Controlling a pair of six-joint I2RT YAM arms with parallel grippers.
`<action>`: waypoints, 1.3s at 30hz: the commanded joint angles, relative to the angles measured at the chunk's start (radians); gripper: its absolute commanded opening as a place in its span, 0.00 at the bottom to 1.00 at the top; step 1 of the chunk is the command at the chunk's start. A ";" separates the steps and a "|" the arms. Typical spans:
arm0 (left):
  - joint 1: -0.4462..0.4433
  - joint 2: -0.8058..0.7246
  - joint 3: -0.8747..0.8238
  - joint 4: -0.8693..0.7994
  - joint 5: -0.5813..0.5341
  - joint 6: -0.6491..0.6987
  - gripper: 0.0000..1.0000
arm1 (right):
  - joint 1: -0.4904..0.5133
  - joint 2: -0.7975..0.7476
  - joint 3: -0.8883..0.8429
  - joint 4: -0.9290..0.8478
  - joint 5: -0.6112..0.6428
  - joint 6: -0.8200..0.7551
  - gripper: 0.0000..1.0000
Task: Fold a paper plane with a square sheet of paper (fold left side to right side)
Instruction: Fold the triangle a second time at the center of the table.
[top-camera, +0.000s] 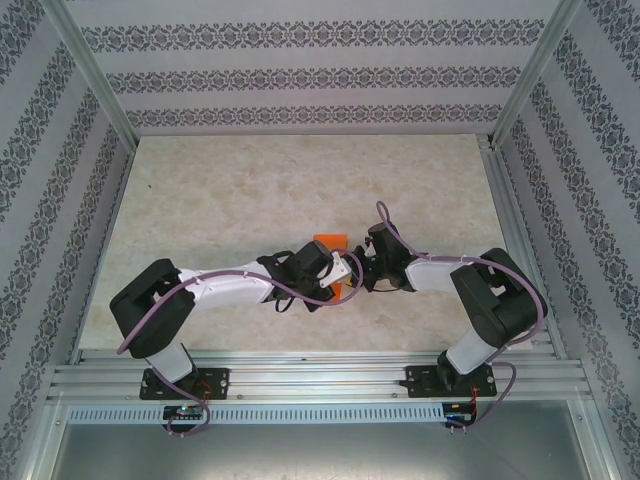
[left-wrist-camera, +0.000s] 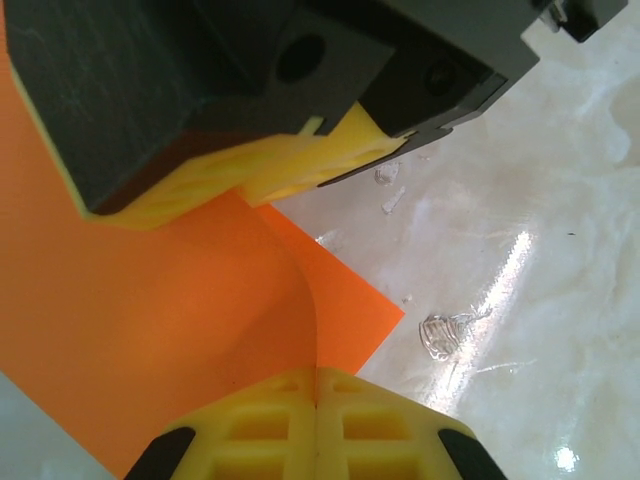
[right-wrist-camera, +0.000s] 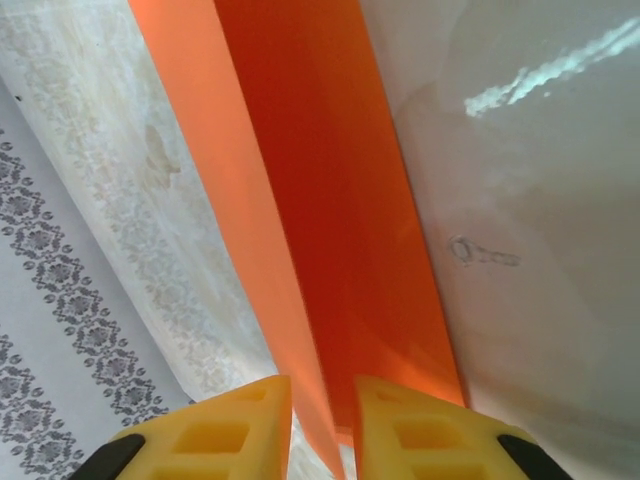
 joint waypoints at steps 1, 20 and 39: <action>0.026 -0.043 0.008 -0.009 0.050 -0.003 0.00 | -0.006 -0.056 0.015 -0.061 0.039 -0.067 0.30; 0.214 -0.004 0.004 -0.041 0.347 0.020 0.01 | 0.011 -0.302 -0.061 -0.320 0.095 -0.434 0.14; 0.280 0.020 0.027 -0.071 0.363 0.052 0.03 | 0.171 -0.069 -0.020 -0.175 0.108 -0.383 0.08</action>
